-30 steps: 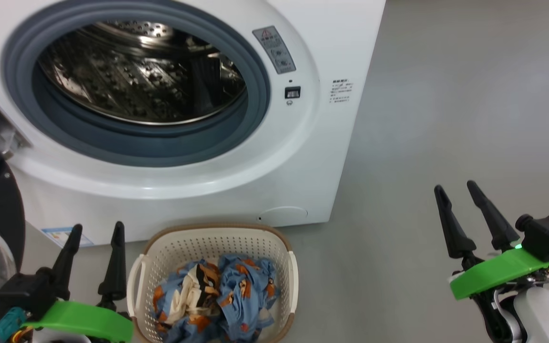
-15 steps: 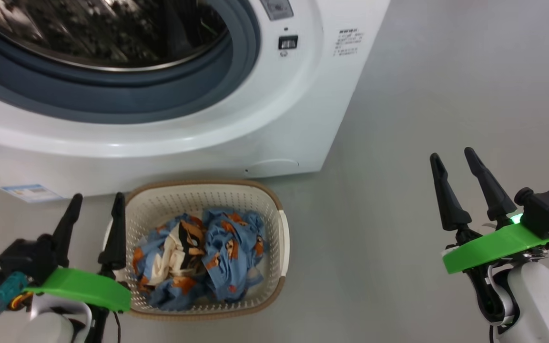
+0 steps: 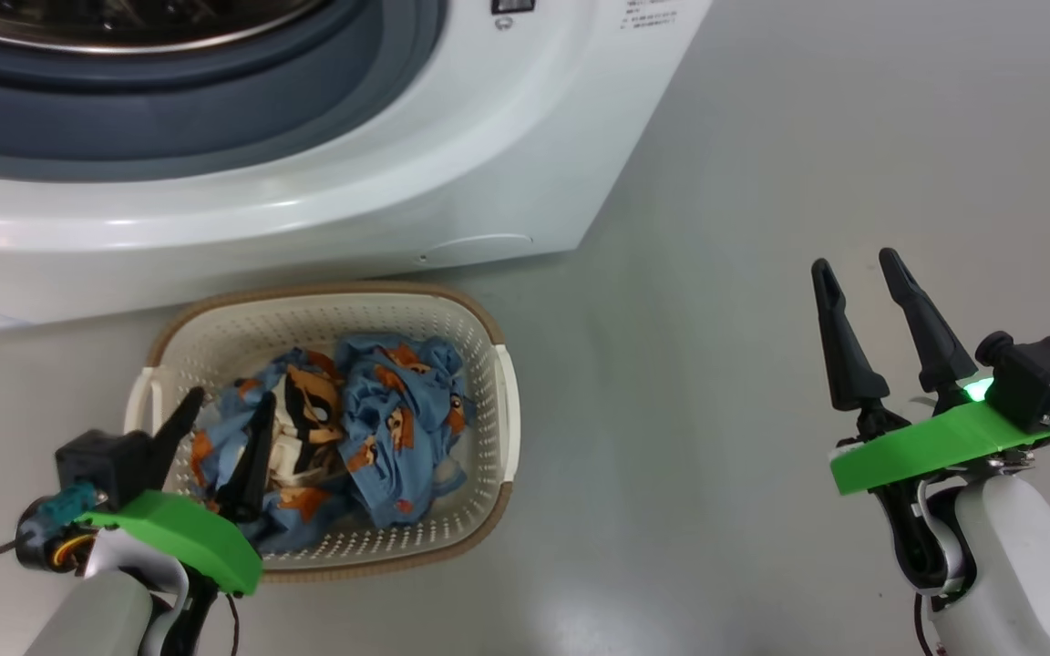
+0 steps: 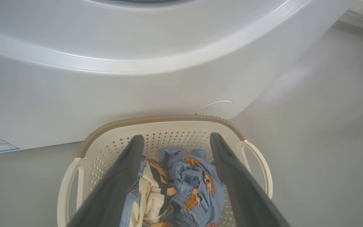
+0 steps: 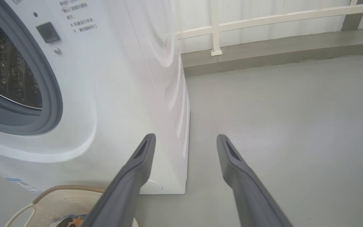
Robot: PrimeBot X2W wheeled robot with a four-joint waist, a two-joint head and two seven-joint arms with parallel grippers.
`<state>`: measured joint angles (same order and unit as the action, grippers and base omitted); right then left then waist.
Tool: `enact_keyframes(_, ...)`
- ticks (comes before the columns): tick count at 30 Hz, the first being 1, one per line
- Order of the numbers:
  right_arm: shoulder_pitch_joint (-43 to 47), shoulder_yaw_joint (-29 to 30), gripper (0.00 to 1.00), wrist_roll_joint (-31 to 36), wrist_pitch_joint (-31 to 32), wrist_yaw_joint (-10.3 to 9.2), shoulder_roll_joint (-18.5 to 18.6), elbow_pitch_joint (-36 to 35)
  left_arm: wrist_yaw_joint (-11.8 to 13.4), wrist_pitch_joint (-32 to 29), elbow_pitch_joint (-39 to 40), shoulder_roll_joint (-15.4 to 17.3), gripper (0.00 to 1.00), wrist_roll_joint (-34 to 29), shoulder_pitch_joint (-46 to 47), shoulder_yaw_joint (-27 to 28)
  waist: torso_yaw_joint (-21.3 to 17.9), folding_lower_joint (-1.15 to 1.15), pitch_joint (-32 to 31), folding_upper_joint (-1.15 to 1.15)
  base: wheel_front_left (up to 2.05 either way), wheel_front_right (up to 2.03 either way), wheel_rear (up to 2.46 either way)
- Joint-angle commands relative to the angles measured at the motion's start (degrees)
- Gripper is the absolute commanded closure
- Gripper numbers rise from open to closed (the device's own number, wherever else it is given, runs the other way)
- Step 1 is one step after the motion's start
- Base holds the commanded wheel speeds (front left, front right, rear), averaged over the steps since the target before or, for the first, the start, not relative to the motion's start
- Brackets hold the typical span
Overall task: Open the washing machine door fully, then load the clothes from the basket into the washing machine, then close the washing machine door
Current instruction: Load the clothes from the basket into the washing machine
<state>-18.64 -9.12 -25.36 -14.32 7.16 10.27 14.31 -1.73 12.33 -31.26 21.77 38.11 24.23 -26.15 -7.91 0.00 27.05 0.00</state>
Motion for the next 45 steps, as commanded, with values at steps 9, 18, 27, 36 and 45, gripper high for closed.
enact_keyframes(9,-2.4,-0.7,0.0,0.7,-0.7,0.33,-2.2,-2.4,-3.3,-2.5,-12.1,0.9,0.0,-2.6,8.3,-1.9,-2.8,0.0,6.6,0.0,0.0,0.0,0.0)
enact_keyframes(18,-4.3,-1.6,0.0,0.8,-0.7,0.33,-4.8,-2.5,-3.7,-4.8,-26.0,0.3,0.0,-6.6,16.3,-6.0,-5.2,0.0,11.1,0.0,0.0,0.0,0.0)
enact_keyframes(27,-5.4,-2.0,0.0,0.3,-0.7,0.33,-6.2,-2.7,-2.4,-8.4,-35.5,0.1,0.0,-8.2,21.6,-7.9,-7.5,0.0,13.6,0.0,0.0,0.0,0.0)
enact_keyframes(36,-6.1,-2.6,0.0,0.0,-0.7,0.33,-6.9,-3.1,0.5,-12.7,-40.3,0.7,0.0,-9.8,26.0,-9.8,-9.3,0.0,16.2,0.0,0.0,0.0,0.0)
enact_keyframes(45,-6.4,-2.8,0.0,-0.4,-0.7,0.33,-7.3,-3.2,2.0,-18.9,-41.9,1.5,0.0,-11.1,27.1,-11.8,-10.7,0.0,17.5,0.0,0.0,0.0,0.0)
